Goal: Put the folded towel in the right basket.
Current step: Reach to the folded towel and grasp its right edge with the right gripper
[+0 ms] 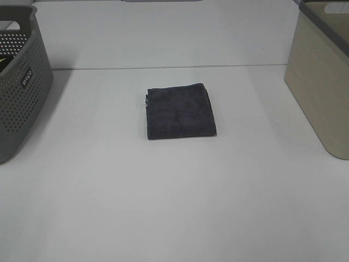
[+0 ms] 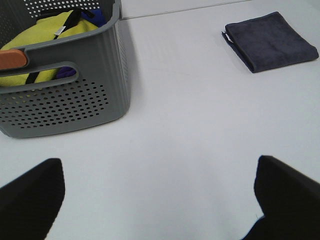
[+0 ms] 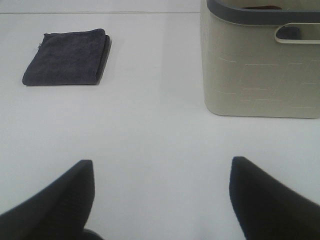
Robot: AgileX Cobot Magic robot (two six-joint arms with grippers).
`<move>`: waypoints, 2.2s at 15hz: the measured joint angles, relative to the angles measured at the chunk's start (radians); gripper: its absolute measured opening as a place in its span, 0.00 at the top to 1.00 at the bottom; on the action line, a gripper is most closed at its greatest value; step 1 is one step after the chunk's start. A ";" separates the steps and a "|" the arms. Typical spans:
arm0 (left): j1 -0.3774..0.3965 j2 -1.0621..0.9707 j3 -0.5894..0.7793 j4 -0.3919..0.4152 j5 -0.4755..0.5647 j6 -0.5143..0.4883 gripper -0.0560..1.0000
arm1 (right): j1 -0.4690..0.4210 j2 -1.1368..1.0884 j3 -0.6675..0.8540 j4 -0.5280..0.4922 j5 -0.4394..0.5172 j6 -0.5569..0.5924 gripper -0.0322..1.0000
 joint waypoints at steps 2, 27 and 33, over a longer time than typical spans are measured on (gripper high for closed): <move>0.000 0.000 0.000 0.000 0.000 0.000 0.02 | 0.000 0.000 0.000 0.000 0.000 0.000 0.28; 0.000 0.000 0.000 0.000 0.000 0.000 0.02 | 0.000 0.000 0.000 0.000 0.000 0.000 0.28; 0.000 0.000 0.000 0.000 0.000 0.000 0.02 | 0.000 0.159 -0.014 0.051 -0.125 0.076 0.28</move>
